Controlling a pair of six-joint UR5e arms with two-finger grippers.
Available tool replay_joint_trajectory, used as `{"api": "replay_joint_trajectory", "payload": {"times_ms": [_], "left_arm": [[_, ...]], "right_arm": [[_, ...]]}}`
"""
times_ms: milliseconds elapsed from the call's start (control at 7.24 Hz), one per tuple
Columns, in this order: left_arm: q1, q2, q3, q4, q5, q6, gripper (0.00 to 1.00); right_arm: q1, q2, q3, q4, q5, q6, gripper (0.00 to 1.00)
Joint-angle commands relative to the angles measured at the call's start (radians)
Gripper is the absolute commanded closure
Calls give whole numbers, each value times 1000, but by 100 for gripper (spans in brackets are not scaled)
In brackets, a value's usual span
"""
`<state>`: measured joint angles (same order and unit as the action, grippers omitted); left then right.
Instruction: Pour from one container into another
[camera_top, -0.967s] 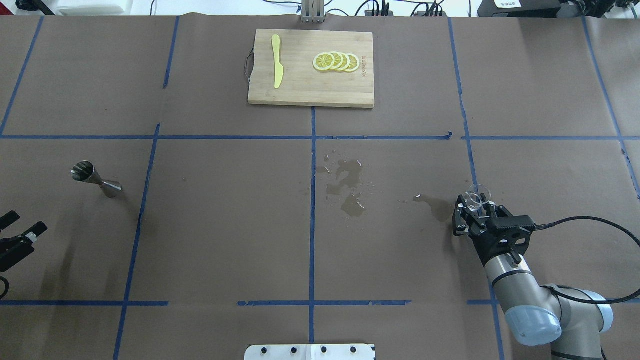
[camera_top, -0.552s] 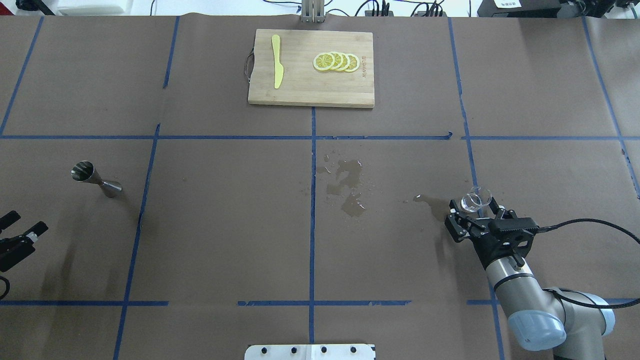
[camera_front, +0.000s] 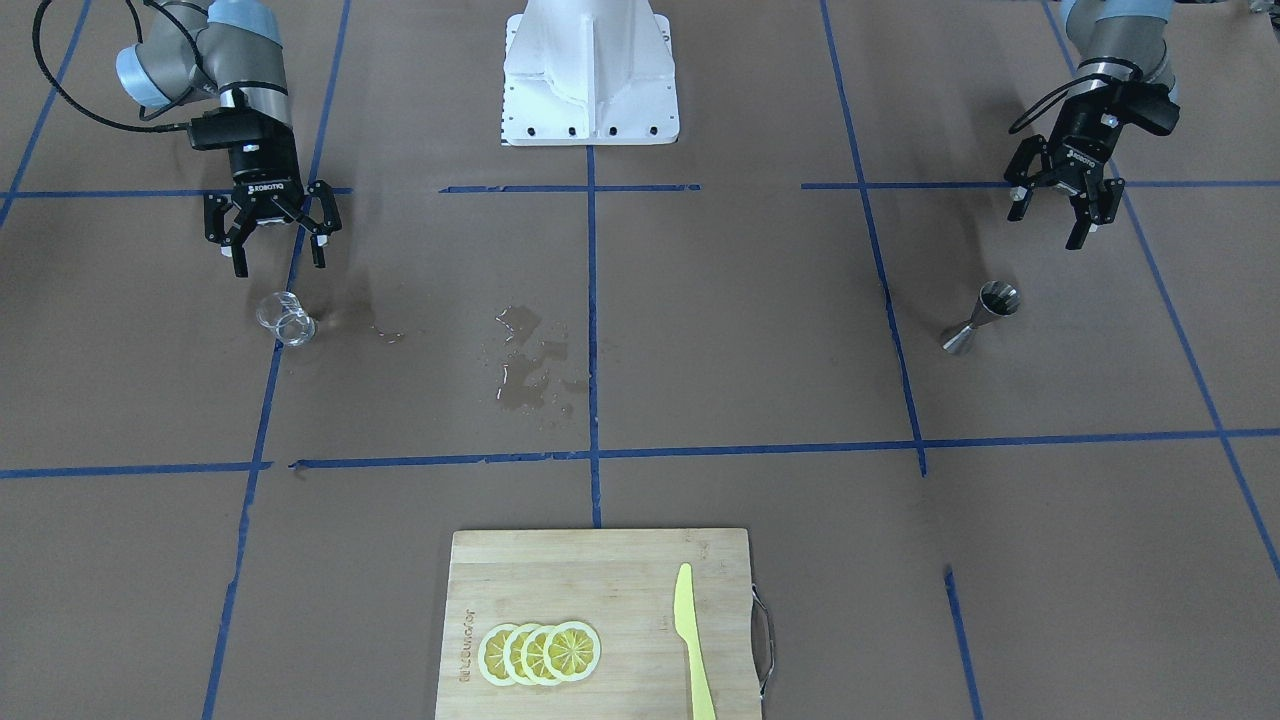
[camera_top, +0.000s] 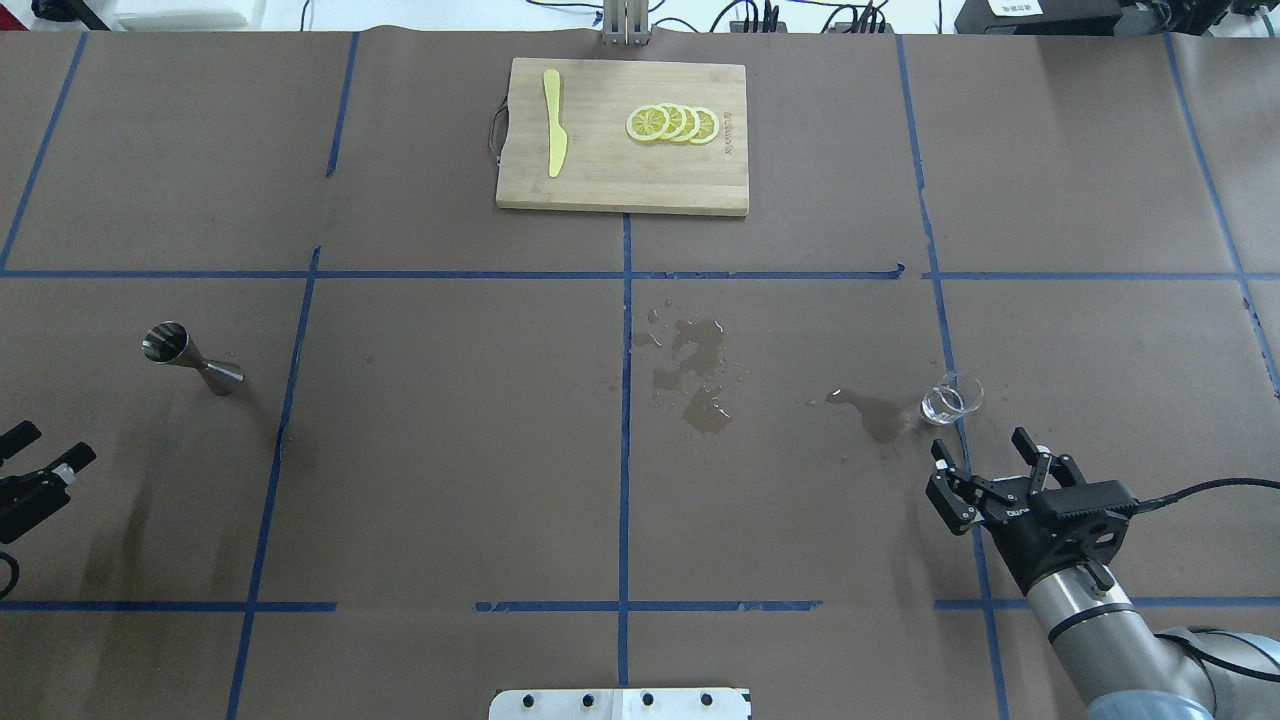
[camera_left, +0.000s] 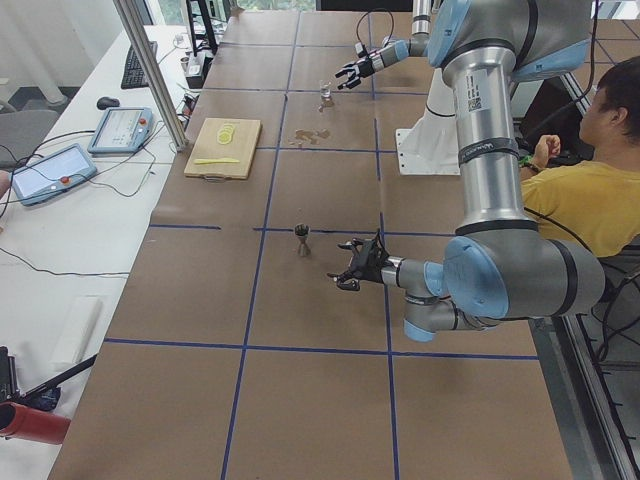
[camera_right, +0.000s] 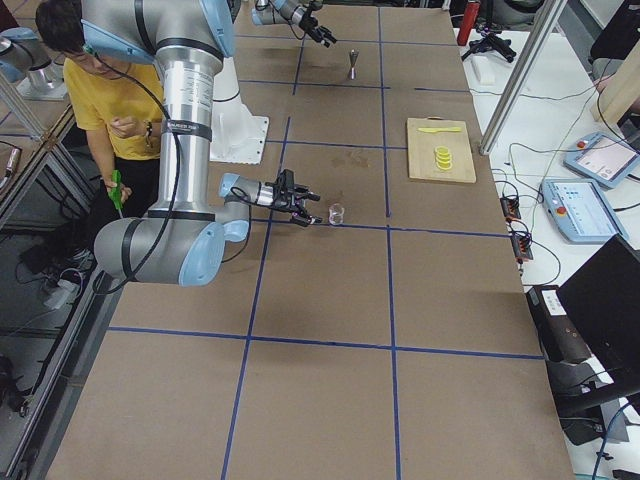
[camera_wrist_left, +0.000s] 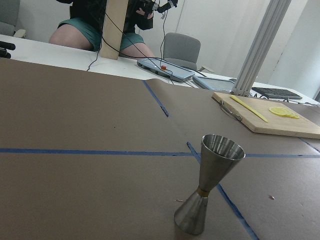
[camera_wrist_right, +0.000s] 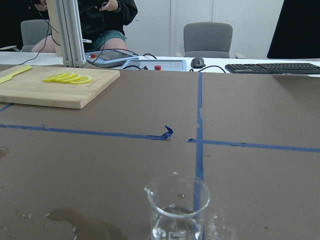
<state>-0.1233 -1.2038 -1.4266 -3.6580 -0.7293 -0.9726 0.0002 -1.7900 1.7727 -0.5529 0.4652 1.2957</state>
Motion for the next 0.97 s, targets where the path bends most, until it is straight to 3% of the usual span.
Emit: {"api": "replay_joint_trajectory", "payload": {"times_ms": [0, 138, 552, 691, 829], "left_arm": [[-86, 7, 0, -1, -100, 27, 1], [-160, 7, 0, -2, -170, 53, 1], [-436, 1, 5, 27, -486, 127, 1], [-516, -5, 5, 86, -589, 127, 1], [-626, -44, 3, 166, -725, 129, 1]], "right_arm": [[-28, -159, 22, 186, 16, -4, 0], [-28, -214, 19, 241, 30, -6, 0], [-17, -242, -56, 416, 70, -48, 0], [44, -239, -56, 433, 126, -91, 0], [154, -229, -55, 435, 262, -142, 0]]}}
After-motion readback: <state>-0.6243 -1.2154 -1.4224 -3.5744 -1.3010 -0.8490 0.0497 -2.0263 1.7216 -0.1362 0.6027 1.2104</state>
